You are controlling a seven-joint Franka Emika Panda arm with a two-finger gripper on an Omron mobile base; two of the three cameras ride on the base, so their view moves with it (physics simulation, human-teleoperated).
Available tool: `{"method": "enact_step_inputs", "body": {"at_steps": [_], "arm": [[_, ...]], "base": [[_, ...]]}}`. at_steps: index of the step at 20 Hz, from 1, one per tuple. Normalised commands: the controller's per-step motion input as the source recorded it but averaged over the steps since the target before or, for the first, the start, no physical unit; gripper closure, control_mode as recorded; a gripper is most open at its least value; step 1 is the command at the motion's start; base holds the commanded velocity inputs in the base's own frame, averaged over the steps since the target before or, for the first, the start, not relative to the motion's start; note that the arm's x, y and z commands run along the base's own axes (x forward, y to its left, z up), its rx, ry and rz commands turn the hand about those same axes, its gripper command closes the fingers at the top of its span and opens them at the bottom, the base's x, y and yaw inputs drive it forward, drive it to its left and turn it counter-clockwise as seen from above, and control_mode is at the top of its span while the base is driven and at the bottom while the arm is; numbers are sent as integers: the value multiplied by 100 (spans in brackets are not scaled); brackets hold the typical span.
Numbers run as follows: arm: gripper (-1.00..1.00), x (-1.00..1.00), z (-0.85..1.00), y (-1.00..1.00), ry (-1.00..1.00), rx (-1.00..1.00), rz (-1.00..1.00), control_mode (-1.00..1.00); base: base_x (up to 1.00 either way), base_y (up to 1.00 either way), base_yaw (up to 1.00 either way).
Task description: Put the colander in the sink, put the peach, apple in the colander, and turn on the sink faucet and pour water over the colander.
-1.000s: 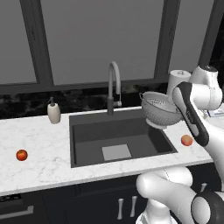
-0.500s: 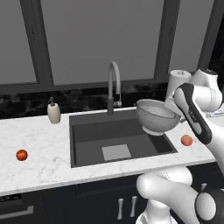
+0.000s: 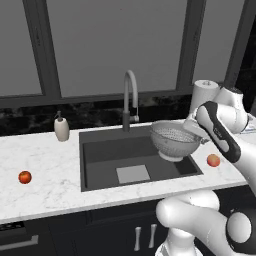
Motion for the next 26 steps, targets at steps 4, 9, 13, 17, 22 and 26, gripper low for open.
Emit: {"method": "enact_step_inputs", "body": {"at_steps": [4,9,13,17,22,26], "arm": [[100,38,-30,26,-4,-6,5,-100],[100,47,-28,23,-4,-7,0,-100],[100,26,-42,29,0,-3,0,-100],[100,0,-50,22,0,0,0,-100],[100,11,-34,23,0,0,1,-100],[100,21,-29,14,0,0,0,-100]], "base": [[0,0,0],[0,0,0],[0,0,0],[0,0,0],[0,0,0],[0,0,0]]}}
